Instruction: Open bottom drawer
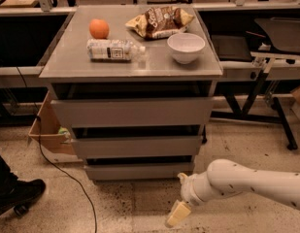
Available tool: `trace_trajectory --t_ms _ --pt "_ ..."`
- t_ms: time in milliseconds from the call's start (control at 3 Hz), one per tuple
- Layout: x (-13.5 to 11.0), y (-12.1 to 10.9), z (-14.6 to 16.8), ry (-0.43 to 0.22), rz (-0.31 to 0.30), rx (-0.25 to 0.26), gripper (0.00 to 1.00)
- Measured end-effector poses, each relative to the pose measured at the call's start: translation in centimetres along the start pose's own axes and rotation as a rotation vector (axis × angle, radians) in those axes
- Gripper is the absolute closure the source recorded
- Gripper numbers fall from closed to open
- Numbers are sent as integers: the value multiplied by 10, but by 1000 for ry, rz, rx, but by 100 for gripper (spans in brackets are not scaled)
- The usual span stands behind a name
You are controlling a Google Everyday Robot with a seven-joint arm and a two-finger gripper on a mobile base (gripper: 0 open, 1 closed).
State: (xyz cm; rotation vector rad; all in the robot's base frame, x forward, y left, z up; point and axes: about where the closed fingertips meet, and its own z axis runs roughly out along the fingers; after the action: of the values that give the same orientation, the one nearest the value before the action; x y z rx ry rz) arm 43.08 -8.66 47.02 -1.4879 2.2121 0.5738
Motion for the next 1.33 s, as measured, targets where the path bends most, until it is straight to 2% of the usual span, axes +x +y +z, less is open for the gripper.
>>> trace_trajectory --t_ms 333,667,1333 --pt "4 -53 113 -75 10 -2 0" --pt "5 -53 117 -83 13 5 0" --pt "6 -96 180 -78 11 90 0"
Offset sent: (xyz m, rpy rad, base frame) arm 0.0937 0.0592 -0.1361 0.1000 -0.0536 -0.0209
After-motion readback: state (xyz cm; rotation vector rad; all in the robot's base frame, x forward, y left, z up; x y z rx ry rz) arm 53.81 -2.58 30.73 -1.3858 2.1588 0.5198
